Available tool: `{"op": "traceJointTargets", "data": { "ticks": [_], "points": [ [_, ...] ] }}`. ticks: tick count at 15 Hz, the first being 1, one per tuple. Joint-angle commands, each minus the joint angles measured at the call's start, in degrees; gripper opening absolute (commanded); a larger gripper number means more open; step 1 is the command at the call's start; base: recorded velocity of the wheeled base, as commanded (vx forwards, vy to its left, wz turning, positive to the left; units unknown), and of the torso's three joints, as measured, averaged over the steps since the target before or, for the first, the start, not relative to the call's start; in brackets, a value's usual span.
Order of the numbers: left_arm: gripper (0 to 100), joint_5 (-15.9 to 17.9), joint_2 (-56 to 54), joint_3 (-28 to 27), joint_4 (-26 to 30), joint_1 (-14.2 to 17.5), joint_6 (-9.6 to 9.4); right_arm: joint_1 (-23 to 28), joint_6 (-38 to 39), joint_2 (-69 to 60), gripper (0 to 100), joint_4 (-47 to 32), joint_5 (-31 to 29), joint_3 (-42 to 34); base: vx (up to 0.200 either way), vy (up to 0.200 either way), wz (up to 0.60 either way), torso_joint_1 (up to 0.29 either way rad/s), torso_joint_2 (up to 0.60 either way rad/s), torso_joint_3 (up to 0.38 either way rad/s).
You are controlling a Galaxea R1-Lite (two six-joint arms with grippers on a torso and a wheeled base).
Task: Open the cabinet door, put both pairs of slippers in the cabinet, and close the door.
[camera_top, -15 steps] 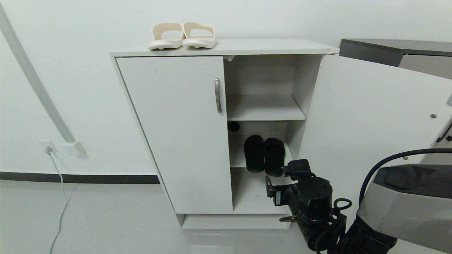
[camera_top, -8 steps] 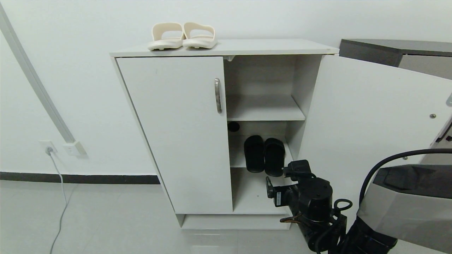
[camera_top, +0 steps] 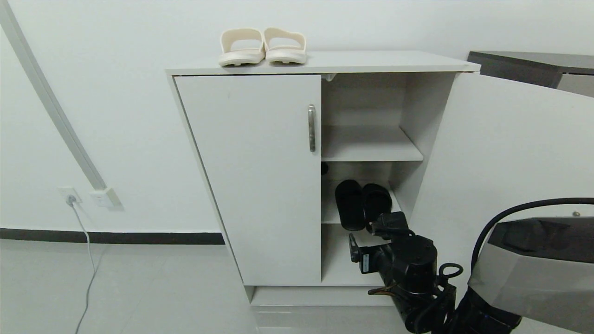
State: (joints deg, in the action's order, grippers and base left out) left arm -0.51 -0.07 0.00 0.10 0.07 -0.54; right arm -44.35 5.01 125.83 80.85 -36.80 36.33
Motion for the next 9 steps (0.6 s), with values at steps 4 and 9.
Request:
{"op": "traceJointTargets", "data": {
  "ticks": [4,9],
  "points": [
    [0,0.0,0.1,0.0,0.0,0.0,0.01,-0.2,0.0,0.1,100,0.4,0.0,-0.2,0.000,0.200,0.00,0.002,0.00,0.005],
    [0,0.0,0.1,0.0,0.0,0.0,0.01,-0.5,-0.2,0.1,100,1.2,0.0,-0.6,0.000,0.200,0.00,0.002,0.00,0.004]
  ]
}}
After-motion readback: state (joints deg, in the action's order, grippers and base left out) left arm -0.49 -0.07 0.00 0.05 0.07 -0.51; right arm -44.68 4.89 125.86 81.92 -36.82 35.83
